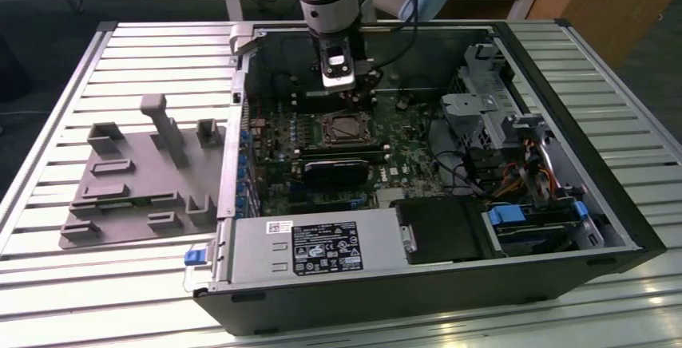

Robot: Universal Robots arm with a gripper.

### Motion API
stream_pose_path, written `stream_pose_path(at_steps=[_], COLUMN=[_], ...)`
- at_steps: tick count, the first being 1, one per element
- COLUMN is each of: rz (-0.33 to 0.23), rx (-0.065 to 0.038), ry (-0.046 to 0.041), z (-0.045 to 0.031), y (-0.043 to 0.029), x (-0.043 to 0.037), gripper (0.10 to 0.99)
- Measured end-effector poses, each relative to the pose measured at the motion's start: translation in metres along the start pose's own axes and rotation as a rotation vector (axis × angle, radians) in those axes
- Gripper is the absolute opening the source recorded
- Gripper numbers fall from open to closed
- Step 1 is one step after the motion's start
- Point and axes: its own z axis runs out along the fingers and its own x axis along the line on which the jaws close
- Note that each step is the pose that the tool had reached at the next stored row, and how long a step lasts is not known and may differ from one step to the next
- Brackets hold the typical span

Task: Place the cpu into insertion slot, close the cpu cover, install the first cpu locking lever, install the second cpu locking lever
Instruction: 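Install the first cpu locking lever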

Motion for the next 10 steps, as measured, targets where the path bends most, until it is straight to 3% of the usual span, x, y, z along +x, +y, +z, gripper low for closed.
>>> stream_pose_path(at_steps=[4,10], rz=[0.000,-0.004], rx=[0.001,-0.010], ry=[-0.0027,-0.0195], z=[-0.0013,-0.0015], y=[0.0002,0.0000], x=[-0.0002,0.0000], gripper=[0.102,0.102])
